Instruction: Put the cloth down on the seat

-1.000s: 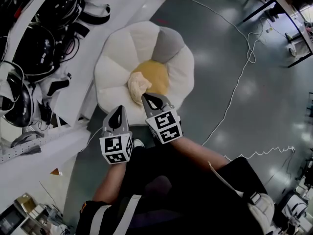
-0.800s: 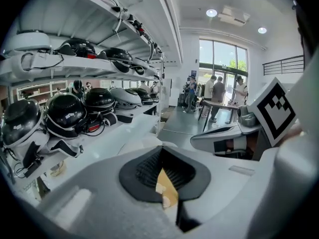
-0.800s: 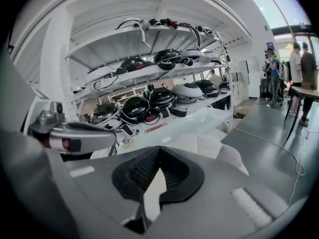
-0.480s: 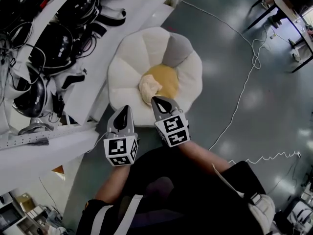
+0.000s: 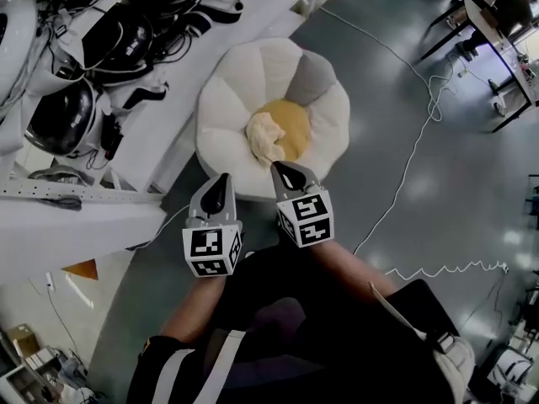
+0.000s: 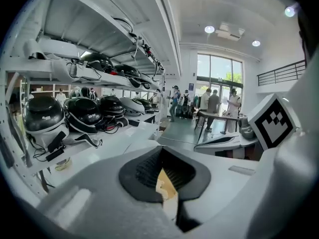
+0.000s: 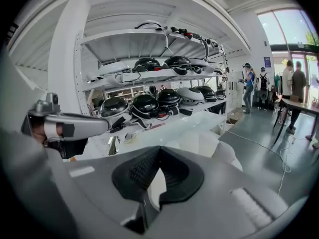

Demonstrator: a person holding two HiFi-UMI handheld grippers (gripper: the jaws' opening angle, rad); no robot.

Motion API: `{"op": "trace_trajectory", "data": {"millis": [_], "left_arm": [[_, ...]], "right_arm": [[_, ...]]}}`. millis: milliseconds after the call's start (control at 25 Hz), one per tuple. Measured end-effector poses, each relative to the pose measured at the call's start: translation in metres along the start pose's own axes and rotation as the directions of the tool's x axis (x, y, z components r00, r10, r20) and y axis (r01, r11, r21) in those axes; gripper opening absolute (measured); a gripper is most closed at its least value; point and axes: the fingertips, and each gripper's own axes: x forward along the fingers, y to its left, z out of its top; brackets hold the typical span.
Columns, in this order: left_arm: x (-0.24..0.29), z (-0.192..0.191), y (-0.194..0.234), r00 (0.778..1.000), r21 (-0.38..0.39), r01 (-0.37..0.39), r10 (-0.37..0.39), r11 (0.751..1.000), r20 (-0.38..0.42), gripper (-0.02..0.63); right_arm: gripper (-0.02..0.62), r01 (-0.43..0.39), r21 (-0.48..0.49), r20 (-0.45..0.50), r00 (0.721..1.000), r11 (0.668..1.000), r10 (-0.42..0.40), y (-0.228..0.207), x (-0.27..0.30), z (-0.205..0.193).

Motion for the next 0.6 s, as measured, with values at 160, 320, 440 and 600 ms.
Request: {"op": "trace_trajectory", "data": {"millis": [160, 320, 440, 600], "left_arm": [[-0.046, -0.013, -0.002, 1.000, 0.002, 0.017, -0.017, 1.000, 0.022, 0.002], [-0.085, -0.016, -0.007, 0.998, 0.011, 0.030, -0.031, 0.999, 0.055, 0.002], [-0.114, -0.019, -0.010, 0.997, 0.027, 0.030, -0.032, 0.999, 0.070, 0.002], [-0.141, -0.026, -0.013, 0.998, 0.015, 0.006, -0.006, 1.000, 0.062, 0.002]], "right_arm": [[0.002, 0.020, -0.010, 0.025, 0.999, 1.000, -0.019, 0.036, -0.031, -0.010], [0.002, 0.038, -0.017, 0.050, 0.998, 0.999, -0.037, 0.065, -0.060, -0.014], [0.002, 0.044, -0.026, 0.065, 0.997, 0.999, -0.043, 0.086, -0.081, -0.017], [0.002, 0.043, -0.043, 0.078, 0.996, 0.998, -0.039, 0.106, -0.108, -0.018]]}}
